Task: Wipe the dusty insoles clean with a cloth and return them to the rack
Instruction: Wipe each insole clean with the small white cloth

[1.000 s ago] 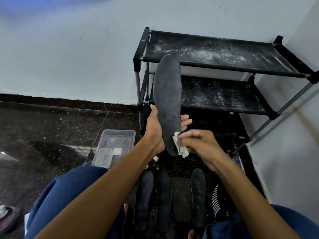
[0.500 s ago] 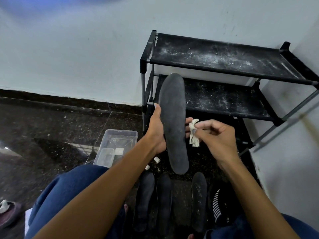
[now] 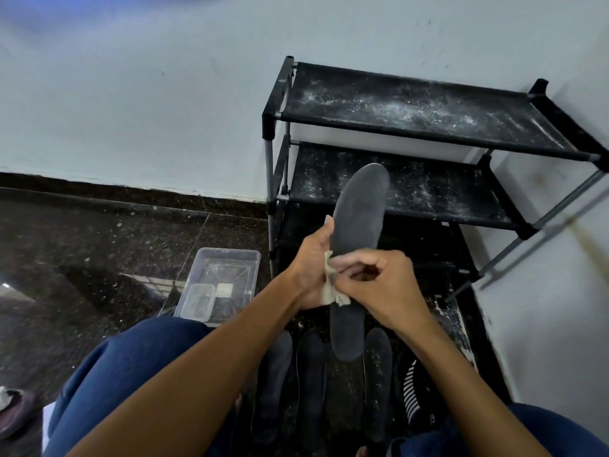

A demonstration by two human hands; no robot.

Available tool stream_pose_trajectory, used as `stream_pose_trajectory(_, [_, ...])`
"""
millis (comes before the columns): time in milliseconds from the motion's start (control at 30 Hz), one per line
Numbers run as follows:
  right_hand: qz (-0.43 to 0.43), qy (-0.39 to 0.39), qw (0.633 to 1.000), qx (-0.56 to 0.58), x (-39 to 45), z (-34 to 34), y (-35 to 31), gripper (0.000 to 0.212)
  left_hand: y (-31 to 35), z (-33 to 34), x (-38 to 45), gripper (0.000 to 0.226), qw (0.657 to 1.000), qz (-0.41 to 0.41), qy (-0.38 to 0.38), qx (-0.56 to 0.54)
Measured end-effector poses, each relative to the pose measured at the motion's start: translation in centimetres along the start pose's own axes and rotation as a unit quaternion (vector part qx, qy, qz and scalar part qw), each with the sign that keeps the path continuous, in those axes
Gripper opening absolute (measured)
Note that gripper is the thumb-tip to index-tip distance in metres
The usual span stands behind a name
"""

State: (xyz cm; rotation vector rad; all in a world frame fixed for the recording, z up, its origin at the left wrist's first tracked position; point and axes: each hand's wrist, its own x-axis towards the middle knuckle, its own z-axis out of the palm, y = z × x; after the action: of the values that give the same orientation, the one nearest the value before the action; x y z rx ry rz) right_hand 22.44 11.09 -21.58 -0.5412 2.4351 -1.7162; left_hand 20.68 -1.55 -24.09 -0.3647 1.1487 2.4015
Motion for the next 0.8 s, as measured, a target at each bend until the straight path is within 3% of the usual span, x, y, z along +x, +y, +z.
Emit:
stream_pose_trajectory(67, [0.039,-0.065,0.994,0.082,0.3,-0.5,-0.4,0.025,0.2,-0.2,0.1,0.066,1.000,0.012,0.005,-0.015])
stream_pose_trajectory(133, [0.051,-0.016,0.990,0.134,0.6,-1.1,-0.3,0.026,0.5,0.0,0.0,0.067,1.000,0.017,0.000,-0.023])
stream_pose_trajectory(200, [0.031,0.086,0.993,0.077,0.7,-1.3,0.2,0.024,0.4,0.1,0.0,0.070,1.000,0.013,-0.012,-0.023])
stream_pose_trajectory(267, [-0.007,0.133,0.991,-0.015,0.7,-1.1,0.5,0.023,0.2,0.1,0.1,0.070,0.999,0.008,-0.023,-0.025])
stream_pose_trajectory(333, [-0.031,0.125,0.991,-0.045,0.5,-0.8,0.8,0.022,0.0,0.3,0.2,0.069,1.000,0.003,-0.019,-0.023])
stream_pose_trajectory(500, [-0.042,0.012,0.997,-0.066,0.2,-0.1,0.7,0.022,0.2,0.0,0.0,0.064,0.999,0.004,-0.004,-0.039])
stream_pose_trajectory(667, [-0.108,0.161,0.969,-0.156,0.6,-0.5,1.3,0.017,-0.3,0.2,-0.1,0.066,0.999,-0.006,-0.030,-0.013])
stream_pose_trajectory(800, [-0.113,0.169,0.964,-0.171,0.5,-0.3,1.7,0.020,-0.3,0.4,-0.1,0.063,0.999,-0.018,-0.034,-0.014])
